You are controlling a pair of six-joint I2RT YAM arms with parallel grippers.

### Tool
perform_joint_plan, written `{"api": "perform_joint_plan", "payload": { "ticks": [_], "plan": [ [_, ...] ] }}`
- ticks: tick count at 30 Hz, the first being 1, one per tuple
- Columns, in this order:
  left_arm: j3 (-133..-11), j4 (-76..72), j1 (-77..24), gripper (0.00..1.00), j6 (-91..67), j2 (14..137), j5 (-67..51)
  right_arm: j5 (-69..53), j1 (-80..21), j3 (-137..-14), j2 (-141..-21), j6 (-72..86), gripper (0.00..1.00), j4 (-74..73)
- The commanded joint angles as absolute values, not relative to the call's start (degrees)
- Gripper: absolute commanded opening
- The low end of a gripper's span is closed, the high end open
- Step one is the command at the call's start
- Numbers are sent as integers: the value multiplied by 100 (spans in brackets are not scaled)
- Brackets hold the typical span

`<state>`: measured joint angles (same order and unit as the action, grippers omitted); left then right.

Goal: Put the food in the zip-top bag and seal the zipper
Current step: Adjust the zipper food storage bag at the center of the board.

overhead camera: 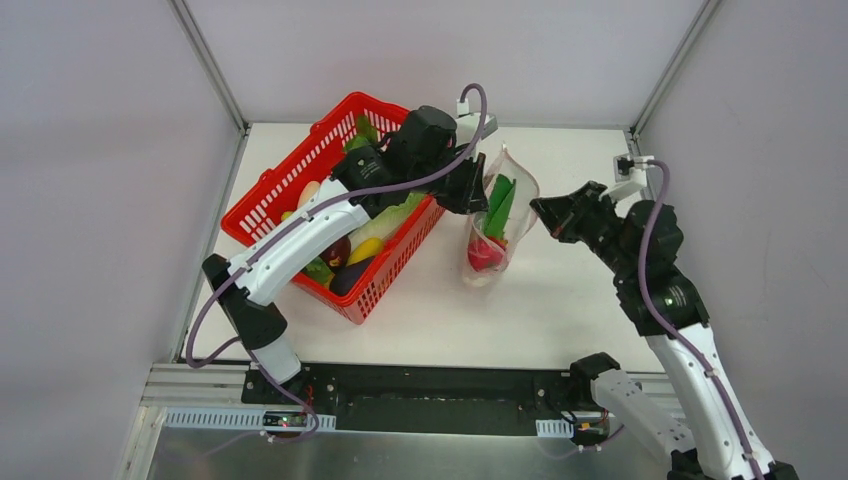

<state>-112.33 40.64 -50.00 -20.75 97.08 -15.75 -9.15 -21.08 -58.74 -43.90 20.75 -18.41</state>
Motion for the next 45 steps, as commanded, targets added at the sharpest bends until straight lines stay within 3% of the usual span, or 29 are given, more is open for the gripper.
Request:
{"api": "perform_joint_plan", "payload": {
  "ticks": [1, 5, 9, 18, 30, 33, 38, 45],
  "plan": [
    [-10685, 3562, -4942, 0, -2298, 9676, -1502, -590, -2101, -5594, -4153, 1924, 0, -1461],
    [-11005, 3417, -4956, 0, -2498, 9914, -2064, -942, -2106, -5973, -4723, 2168, 0, -2002],
    [-11434, 3426, -5001, 0, -2261, 9621, -2100, -1476, -2105, -6307, -4347, 2381, 0, -1319],
    [-9757, 2719, -4915, 0, -2498, 9255, -1588, -1092, -2101, -5053, -3775, 2347, 0, -1224],
    [-10141, 2839, -4901, 0, -2324, 9264, -1654, -1195, -2106, -5518, -3448, 2360, 0, -1049],
    [-9886, 2874, -4865, 7, -2377, 9272, -1569, -1075, -2106, -5287, -3464, 2317, 0, -1218],
    [-9763, 3008, -4796, 36, -2371, 9234, -1341, -1123, -2102, -5199, -3507, 2384, 0, -1210],
    [-9839, 3256, -4718, 58, -2215, 9069, -1132, -997, -2105, -5293, -3527, 2320, 0, -1268]
  ]
}}
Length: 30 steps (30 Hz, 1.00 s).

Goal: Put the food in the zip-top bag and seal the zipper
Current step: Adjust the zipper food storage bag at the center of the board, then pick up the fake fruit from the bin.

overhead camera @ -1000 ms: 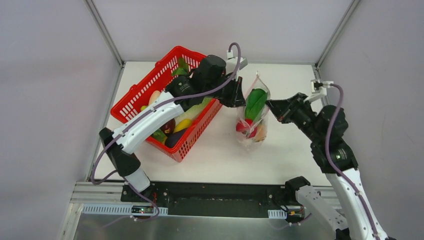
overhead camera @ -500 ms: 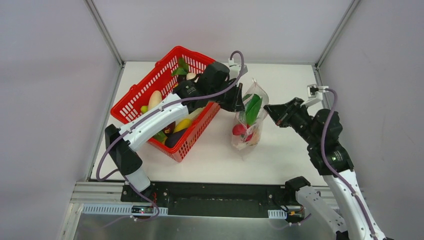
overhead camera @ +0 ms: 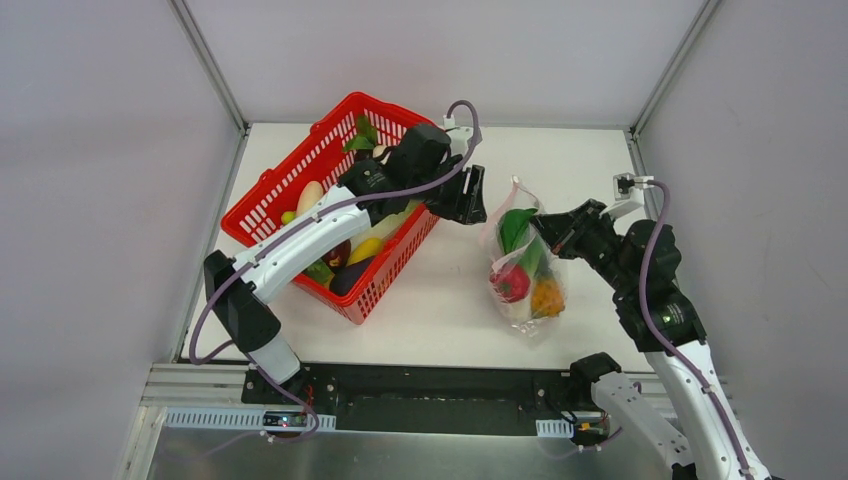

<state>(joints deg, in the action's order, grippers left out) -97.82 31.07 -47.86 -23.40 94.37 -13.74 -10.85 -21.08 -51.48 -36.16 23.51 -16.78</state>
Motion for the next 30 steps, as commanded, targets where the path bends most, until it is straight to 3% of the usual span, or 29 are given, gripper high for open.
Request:
{"api": "perform_joint_plan", "payload": {
  "ticks": [1, 17, 30],
  "plan": [
    [-9823, 3260, -4715, 60, -2195, 9028, -1115, -994, -2109, -5285, -3513, 2327, 0, -1271],
    [-9651, 3171, -4690, 99, -1841, 8023, -679, -1103, -2105, -5247, -3561, 2341, 0, -1249],
    [-8650, 3356, -4132, 99, -1740, 6666, 906, -1133, -2107, -5257, -3568, 2352, 0, -1266]
  ]
}}
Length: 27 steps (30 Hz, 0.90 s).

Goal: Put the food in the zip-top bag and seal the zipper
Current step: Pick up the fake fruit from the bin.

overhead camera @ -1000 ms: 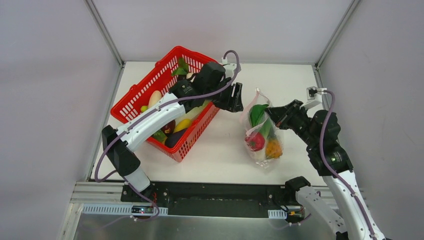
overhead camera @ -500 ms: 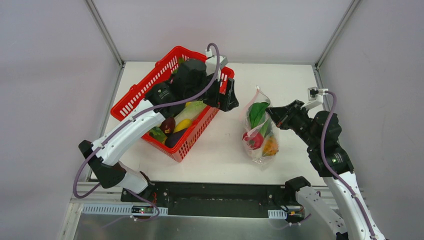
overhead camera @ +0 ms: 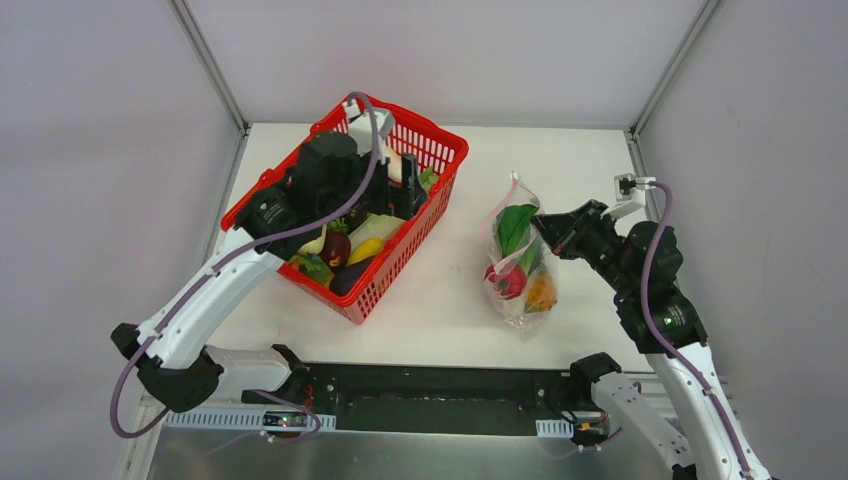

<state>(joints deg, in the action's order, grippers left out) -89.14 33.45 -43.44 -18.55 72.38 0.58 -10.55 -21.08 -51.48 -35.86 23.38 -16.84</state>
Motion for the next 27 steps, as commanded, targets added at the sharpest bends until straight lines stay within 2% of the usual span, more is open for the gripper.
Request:
{"api": "perform_joint_plan", "payload": {
  "ticks": [1, 7, 12, 17, 27],
  "plan": [
    [-8514, 3357, -4029, 99, -1734, 6522, 1069, -1134, -2102, -5249, -3568, 2356, 0, -1259],
    [-8024, 3703, -3322, 99, -1682, 6130, 1199, -1161, -2108, -5239, -3575, 2372, 0, -1217],
    [-7893, 4277, -2763, 99, -1692, 6446, 1145, -1203, -2103, -5245, -3603, 2379, 0, -1212],
    [-7864, 4615, -2221, 99, -1733, 6972, 563, -1240, -2108, -5256, -3632, 2380, 0, -1221],
    [-7872, 4817, -2013, 96, -1609, 7777, 397, -1221, -2110, -5273, -3673, 2374, 0, -1217]
  ]
}}
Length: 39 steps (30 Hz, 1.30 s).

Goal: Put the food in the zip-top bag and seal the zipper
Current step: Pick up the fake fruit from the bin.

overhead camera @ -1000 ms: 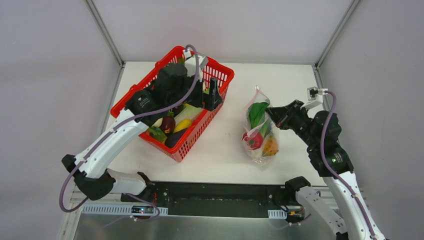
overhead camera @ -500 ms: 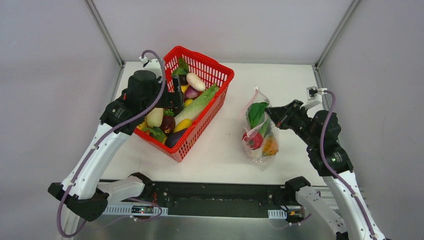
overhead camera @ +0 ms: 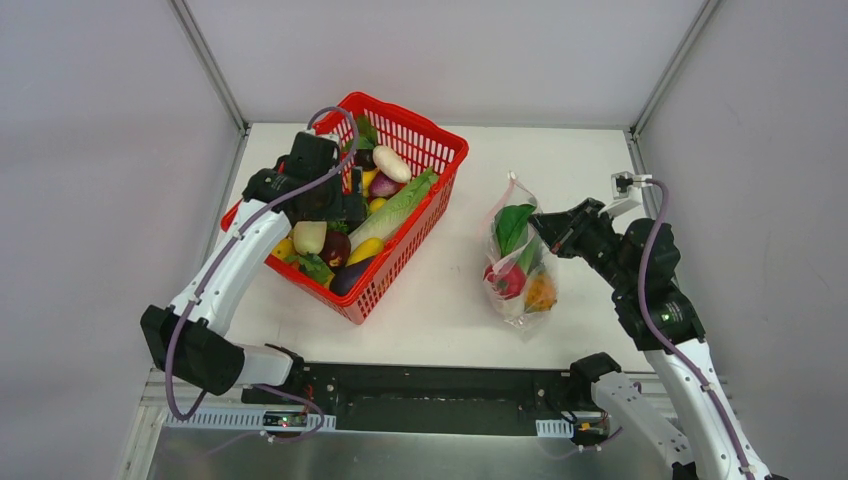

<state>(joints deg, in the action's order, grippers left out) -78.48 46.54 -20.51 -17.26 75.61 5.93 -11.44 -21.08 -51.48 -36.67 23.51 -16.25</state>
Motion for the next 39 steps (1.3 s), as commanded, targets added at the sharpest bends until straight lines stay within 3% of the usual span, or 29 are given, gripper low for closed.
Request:
{"api": "perform_joint_plan", "payload": {
  "ticks": [1, 20, 29, 34, 39],
  "plan": [
    [-7862, 4816, -2013, 96, -1608, 7865, 398, -1227, -2109, -5273, -3678, 2374, 0, -1217],
    [-7993, 4484, -2021, 92, -1459, 7943, -153, -1213, -2105, -5241, -3641, 2351, 0, -1156],
    [-8296, 4720, -2021, 92, -1214, 8009, 334, -1291, -2109, -5194, -3751, 2449, 0, -1039],
    [-8199, 4839, -2040, 83, -923, 8173, -872, -1293, -2107, -5195, -3775, 2444, 0, -1053],
    [-8016, 5463, -2270, 86, -711, 8261, -1074, -1309, -2107, -5203, -3801, 2426, 0, -1041]
  ]
}}
